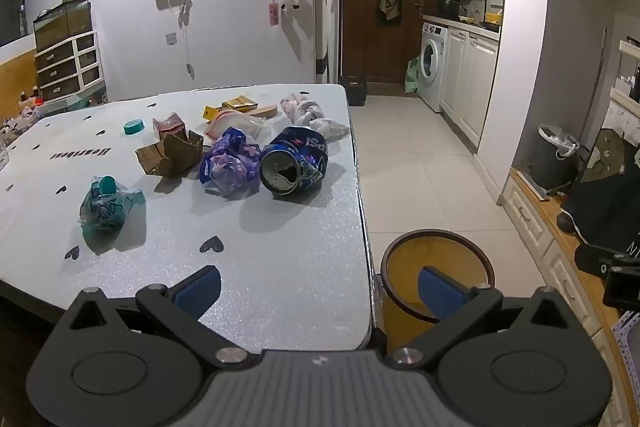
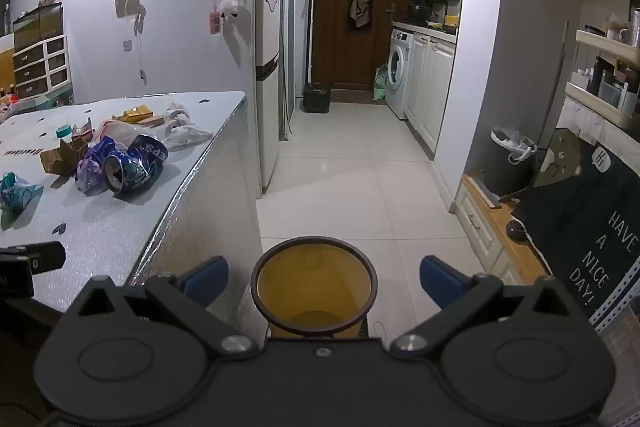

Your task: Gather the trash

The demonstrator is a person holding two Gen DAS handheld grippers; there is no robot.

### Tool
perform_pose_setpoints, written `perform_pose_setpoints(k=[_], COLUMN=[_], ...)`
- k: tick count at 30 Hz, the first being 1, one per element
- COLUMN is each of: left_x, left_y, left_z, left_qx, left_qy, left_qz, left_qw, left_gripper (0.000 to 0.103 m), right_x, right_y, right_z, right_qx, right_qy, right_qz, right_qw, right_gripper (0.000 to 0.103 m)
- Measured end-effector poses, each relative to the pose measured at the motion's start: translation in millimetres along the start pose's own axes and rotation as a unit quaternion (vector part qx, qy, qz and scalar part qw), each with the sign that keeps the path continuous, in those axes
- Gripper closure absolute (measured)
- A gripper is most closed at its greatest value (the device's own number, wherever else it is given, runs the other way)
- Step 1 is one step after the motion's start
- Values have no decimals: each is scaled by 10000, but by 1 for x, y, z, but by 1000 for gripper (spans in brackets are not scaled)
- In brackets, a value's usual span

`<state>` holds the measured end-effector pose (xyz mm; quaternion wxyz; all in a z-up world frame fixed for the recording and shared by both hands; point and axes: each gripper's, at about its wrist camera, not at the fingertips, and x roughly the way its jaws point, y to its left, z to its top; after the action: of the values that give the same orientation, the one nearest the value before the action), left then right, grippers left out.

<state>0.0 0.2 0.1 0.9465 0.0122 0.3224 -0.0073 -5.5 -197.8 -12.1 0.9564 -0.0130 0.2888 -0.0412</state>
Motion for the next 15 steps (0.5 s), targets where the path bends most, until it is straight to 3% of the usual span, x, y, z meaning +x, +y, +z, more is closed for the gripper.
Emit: perform_pose_setpoints(k=[15], left_x=[-1], left_y=[-1], left_z=[0], left_qx=[34], left_qy=[-14], left_qz=[16], left_qw=[10000], left_gripper=[0], right_x=[0], right_y=[2], right_z=[-1], right_qx=[-8], right_qy=[42], right_qz=[12], right_qw=[10000], right_gripper=[0])
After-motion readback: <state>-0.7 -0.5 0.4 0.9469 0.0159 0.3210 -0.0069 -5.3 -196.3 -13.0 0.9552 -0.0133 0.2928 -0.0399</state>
